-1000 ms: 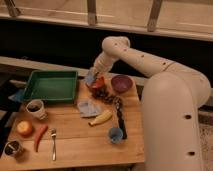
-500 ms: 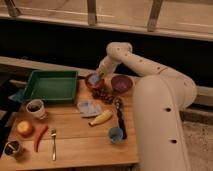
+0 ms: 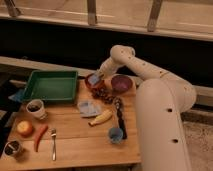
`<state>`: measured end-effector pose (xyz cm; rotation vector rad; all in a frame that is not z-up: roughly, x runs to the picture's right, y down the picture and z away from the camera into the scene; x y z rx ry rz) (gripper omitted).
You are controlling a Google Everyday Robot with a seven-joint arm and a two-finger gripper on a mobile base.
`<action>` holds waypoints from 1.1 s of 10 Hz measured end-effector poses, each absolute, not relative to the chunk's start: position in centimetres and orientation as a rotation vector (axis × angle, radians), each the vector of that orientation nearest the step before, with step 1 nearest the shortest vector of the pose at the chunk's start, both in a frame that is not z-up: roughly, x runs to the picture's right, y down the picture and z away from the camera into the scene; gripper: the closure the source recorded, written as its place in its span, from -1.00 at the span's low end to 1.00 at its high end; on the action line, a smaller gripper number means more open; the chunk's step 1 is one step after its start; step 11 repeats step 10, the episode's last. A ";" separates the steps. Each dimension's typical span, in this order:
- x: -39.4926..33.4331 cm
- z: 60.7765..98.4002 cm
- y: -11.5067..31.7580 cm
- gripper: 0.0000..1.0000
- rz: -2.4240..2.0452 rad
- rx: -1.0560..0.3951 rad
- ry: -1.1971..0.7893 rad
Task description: Place sponge in red bowl
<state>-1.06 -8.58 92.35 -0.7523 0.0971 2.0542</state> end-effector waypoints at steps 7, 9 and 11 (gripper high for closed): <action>-2.7 91.9 -8.2 -0.60 2.032 -0.797 0.067; -2.6 91.9 -8.2 -0.60 2.033 -0.796 0.067; -2.6 91.9 -8.2 -0.60 2.033 -0.796 0.067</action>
